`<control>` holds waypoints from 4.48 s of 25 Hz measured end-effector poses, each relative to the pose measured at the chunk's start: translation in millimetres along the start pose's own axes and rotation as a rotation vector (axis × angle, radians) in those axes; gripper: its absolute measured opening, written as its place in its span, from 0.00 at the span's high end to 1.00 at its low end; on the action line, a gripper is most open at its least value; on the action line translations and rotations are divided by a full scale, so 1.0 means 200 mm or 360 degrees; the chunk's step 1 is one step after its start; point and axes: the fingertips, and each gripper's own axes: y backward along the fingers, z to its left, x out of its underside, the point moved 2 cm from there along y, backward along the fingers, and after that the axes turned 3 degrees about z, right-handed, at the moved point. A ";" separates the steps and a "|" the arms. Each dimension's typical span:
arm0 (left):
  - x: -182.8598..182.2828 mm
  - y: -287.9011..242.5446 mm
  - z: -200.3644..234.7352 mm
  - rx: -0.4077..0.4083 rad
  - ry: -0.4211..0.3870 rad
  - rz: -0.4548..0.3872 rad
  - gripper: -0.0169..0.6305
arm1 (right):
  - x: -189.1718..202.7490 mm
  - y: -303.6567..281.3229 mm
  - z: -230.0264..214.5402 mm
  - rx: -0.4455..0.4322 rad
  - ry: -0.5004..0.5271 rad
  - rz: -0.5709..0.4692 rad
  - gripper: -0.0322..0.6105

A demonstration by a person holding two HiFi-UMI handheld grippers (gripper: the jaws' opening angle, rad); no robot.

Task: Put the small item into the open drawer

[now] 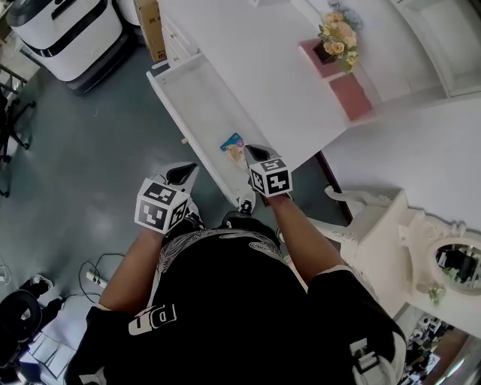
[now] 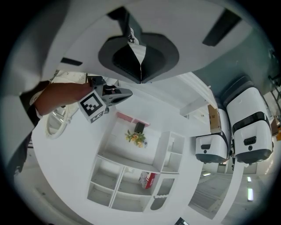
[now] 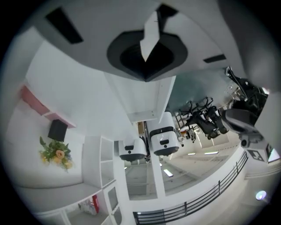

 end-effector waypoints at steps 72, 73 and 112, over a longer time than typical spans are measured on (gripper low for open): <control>0.15 0.48 -1.02 0.0128 -0.0364 -0.0229 0.95 | 0.45 1.42 0.59 -0.0155 -0.0223 -0.0697 0.94; 0.17 0.49 -1.00 0.0124 -0.0378 -0.0219 0.95 | 0.45 1.42 0.61 -0.0145 -0.0222 -0.0700 0.94; 0.22 0.59 -0.85 0.0229 -0.0367 -0.0207 0.95 | 0.37 1.33 0.78 -0.0082 -0.0281 -0.0670 0.94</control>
